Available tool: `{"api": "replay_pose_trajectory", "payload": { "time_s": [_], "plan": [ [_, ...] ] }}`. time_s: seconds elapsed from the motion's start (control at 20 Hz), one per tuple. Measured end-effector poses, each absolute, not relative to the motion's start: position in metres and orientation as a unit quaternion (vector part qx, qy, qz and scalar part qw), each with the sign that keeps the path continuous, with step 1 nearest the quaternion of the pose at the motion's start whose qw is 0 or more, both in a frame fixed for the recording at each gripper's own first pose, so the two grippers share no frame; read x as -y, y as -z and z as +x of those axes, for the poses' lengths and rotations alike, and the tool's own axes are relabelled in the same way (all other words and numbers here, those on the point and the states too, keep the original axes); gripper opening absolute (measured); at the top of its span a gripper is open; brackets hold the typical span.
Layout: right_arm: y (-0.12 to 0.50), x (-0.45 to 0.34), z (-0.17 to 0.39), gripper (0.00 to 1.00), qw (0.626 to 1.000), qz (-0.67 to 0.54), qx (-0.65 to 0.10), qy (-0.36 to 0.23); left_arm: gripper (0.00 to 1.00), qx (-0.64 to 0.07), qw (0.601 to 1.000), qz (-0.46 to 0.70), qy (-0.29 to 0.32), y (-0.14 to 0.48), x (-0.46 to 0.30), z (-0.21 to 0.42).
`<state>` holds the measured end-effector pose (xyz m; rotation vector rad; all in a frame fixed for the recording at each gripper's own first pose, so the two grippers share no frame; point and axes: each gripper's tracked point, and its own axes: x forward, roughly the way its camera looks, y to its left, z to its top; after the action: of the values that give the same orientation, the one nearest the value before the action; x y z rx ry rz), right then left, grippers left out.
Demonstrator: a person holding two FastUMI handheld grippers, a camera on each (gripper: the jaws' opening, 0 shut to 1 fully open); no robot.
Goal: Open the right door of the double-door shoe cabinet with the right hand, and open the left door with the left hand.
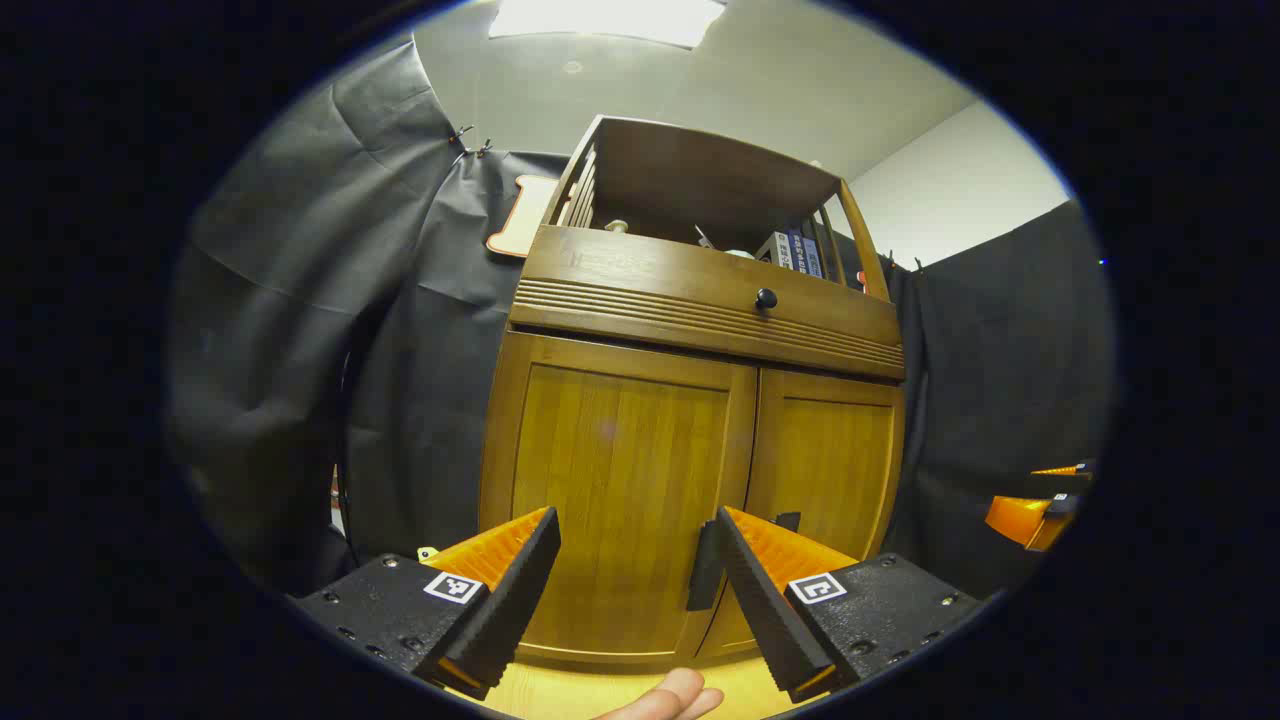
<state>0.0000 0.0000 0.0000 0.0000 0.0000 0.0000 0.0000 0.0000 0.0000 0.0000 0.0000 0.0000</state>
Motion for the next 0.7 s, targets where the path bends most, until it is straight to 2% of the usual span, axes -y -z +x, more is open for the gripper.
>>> {"api": "replay_pose_trajectory", "payload": {
  "time_s": [0.2,0.25,0.7],
  "plan": [
    [0.001,0.010,0.007,0.98,1.000,0.014,-0.007,0.009,0.92,-0.010,1.000,-0.003,0.004,0.003,-0.004,0.004],
    [0.003,0.013,0.010,0.98,1.000,0.015,-0.010,0.008,0.95,-0.008,1.000,-0.002,0.005,0.002,-0.003,0.006],
    [0.007,0.025,0.027,1.00,1.000,0.025,-0.013,0.009,0.92,-0.020,1.000,-0.004,0.022,0.009,0.003,0.008]
  ]
}}
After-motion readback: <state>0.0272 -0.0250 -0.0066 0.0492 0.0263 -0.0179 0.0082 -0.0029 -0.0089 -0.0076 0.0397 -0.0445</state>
